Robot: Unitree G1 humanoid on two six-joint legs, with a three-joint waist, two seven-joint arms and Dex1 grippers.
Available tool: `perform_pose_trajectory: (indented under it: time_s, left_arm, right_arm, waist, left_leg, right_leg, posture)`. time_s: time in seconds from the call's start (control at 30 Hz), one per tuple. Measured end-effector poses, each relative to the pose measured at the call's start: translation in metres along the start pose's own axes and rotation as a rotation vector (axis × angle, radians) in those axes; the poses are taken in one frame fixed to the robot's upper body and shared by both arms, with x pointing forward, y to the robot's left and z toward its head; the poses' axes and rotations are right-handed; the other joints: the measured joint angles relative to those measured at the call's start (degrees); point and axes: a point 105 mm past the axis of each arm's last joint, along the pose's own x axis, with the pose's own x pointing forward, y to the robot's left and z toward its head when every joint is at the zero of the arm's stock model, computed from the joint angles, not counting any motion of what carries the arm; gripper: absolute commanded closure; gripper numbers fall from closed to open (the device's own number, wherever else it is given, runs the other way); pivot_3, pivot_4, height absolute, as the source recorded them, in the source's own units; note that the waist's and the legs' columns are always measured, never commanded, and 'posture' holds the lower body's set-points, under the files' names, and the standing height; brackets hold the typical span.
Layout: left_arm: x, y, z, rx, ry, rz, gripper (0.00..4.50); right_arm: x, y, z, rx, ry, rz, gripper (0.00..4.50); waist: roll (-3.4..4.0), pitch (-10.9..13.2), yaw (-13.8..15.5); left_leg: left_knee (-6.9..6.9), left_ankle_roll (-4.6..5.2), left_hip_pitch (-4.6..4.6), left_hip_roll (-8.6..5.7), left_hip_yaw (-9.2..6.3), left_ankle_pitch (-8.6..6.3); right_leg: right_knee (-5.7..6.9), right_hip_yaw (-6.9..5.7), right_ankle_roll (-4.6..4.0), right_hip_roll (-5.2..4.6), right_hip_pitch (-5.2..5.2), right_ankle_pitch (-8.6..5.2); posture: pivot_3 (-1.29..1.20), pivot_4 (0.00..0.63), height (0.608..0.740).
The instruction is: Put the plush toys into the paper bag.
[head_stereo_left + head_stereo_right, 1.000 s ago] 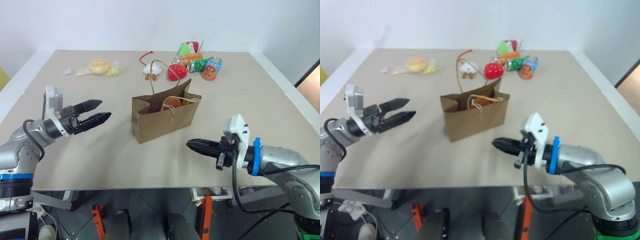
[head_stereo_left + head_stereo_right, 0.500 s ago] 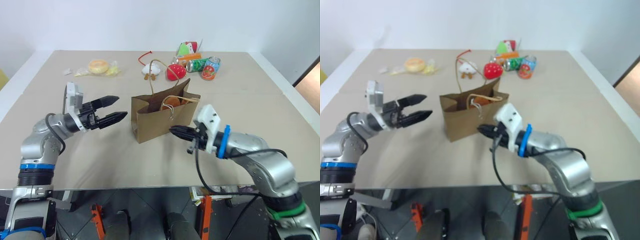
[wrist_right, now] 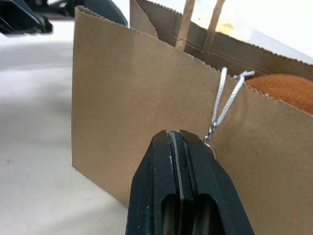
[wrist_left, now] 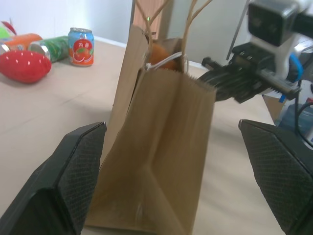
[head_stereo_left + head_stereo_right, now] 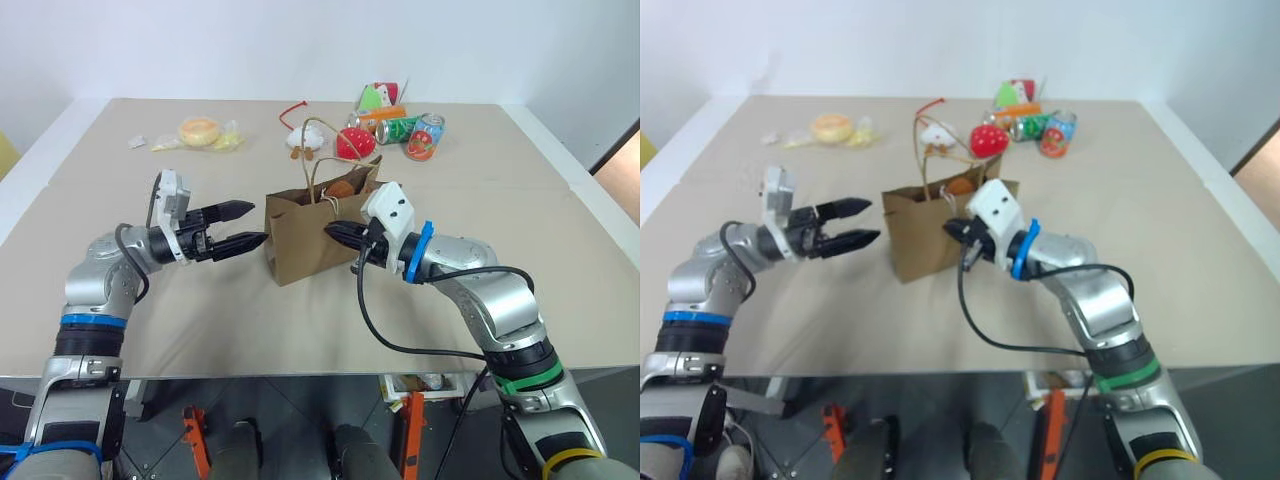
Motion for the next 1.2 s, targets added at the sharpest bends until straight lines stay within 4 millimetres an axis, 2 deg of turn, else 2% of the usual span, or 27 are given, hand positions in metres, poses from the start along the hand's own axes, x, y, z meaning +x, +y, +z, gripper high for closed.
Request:
perform_pose_trajectory:
  time_s: [0.17, 0.37, 0.7, 0.8, 1.07, 1.1, 1.2]
  left_arm:
    - [0.012, 0.007, 0.003, 0.017, -0.008, -0.011, 0.00]
    - [0.024, -0.002, -0.001, -0.039, -0.007, -0.084, 0.00]
    - [0.044, -0.005, -0.007, -0.013, 0.025, -0.111, 0.00]
    - [0.046, -0.004, -0.010, -0.017, 0.021, -0.100, 0.74]
    - [0.044, -0.003, -0.008, -0.029, 0.008, -0.093, 4.27]
    - [0.043, -0.003, -0.008, -0.034, 0.006, -0.091, 4.43]
    - [0.043, -0.003, -0.007, -0.048, -0.002, -0.092, 4.43]
  right_arm:
    - [0.002, 0.001, 0.003, -0.004, -0.011, 0.009, 4.43]
    - [0.002, 0.001, 0.003, -0.002, -0.007, 0.009, 4.43]
    - [0.000, 0.002, 0.007, -0.009, -0.013, 0.006, 4.43]
    - [0.000, 0.002, 0.007, -0.007, -0.010, 0.005, 4.50]
    - [-0.003, 0.002, 0.011, -0.012, -0.018, -0.002, 4.50]
    - [-0.003, 0.001, 0.012, -0.013, -0.021, -0.005, 4.50]
    - [-0.005, -0.002, 0.013, -0.010, -0.022, -0.015, 4.50]
  waist:
    - [0.00, 0.0, 0.1]
    - [0.00, 0.0, 0.0]
    - [0.00, 0.0, 0.0]
    - [0.00, 0.0, 0.0]
    - [0.00, 0.0, 0.0]
    - [0.00, 0.0, 0.0]
    - [0.00, 0.0, 0.0]
  left_leg:
    - [0.03, 0.01, -0.03, 0.00, -0.02, 0.01]
    - [0.02, 0.01, -0.04, 0.00, -0.05, 0.01]
    - [0.06, 0.01, -0.04, 0.00, -0.05, 0.01]
    - [0.06, 0.01, -0.04, 0.00, -0.05, 0.01]
    - [0.06, 0.01, -0.04, 0.00, -0.06, 0.01]
    - [0.06, 0.01, -0.04, 0.00, -0.06, 0.01]
    - [0.06, 0.01, -0.04, 0.00, -0.06, 0.01]
  right_leg:
    - [0.01, -0.01, 0.01, 0.01, 0.00, 0.02]
    - [0.02, -0.03, 0.01, 0.02, -0.01, 0.01]
    - [0.04, -0.02, 0.03, 0.02, 0.00, 0.03]
    - [0.04, -0.02, 0.03, 0.03, -0.01, 0.03]
    - [0.05, -0.02, 0.03, 0.02, -0.01, 0.03]
    - [0.05, -0.03, 0.03, 0.02, -0.01, 0.03]
    - [0.05, -0.02, 0.03, 0.02, -0.01, 0.03]
  posture:
    - [0.00, 0.150, 0.740]
    - [0.00, 0.150, 0.740]
    - [0.00, 0.150, 0.740]
    - [0.00, 0.150, 0.740]
    - [0.00, 0.150, 0.740]
    - [0.00, 0.150, 0.740]
    - [0.00, 0.150, 0.740]
